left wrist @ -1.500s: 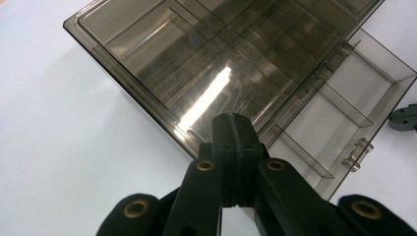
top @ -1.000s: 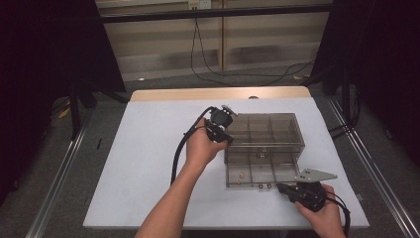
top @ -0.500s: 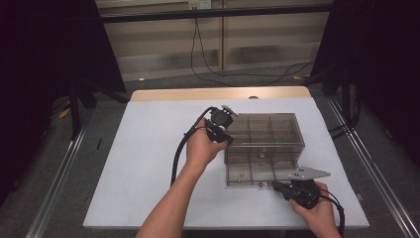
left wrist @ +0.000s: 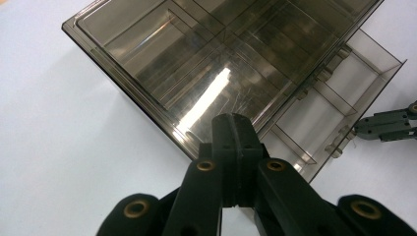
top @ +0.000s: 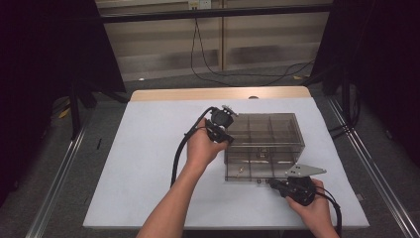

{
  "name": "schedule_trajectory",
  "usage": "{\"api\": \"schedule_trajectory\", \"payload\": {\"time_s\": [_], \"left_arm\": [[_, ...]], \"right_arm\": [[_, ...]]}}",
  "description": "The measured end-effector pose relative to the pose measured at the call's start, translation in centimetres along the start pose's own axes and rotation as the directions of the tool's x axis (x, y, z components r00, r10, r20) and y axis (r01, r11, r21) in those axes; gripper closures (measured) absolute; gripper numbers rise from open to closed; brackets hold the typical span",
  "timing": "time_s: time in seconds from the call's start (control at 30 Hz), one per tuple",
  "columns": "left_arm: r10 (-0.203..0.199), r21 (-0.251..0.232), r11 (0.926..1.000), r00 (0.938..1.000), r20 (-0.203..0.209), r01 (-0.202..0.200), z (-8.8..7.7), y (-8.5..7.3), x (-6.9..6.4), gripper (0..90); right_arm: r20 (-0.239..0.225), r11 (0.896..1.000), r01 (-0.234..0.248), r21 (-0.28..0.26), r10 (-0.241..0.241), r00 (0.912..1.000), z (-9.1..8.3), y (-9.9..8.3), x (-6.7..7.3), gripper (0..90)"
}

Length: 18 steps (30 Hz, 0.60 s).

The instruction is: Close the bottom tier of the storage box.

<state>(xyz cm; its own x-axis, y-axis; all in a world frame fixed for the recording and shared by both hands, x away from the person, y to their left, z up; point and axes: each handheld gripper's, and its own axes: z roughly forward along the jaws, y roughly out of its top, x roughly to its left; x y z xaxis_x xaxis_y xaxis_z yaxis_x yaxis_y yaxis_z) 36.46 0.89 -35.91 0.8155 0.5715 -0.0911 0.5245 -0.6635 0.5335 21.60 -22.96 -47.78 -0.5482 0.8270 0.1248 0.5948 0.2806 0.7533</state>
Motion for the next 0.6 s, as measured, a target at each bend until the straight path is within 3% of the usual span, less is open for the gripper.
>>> {"api": "schedule_trajectory", "payload": {"time_s": [0.6], "left_arm": [[-0.001, -0.002, 1.0000, 1.0000, 0.000, 0.001, 0.00, -0.02, 0.04, 90.0]], "right_arm": [[-0.002, 1.000, 0.001, 0.000, -0.001, 1.0000, 0.48, 0.57, -0.19, 90.0]]}}
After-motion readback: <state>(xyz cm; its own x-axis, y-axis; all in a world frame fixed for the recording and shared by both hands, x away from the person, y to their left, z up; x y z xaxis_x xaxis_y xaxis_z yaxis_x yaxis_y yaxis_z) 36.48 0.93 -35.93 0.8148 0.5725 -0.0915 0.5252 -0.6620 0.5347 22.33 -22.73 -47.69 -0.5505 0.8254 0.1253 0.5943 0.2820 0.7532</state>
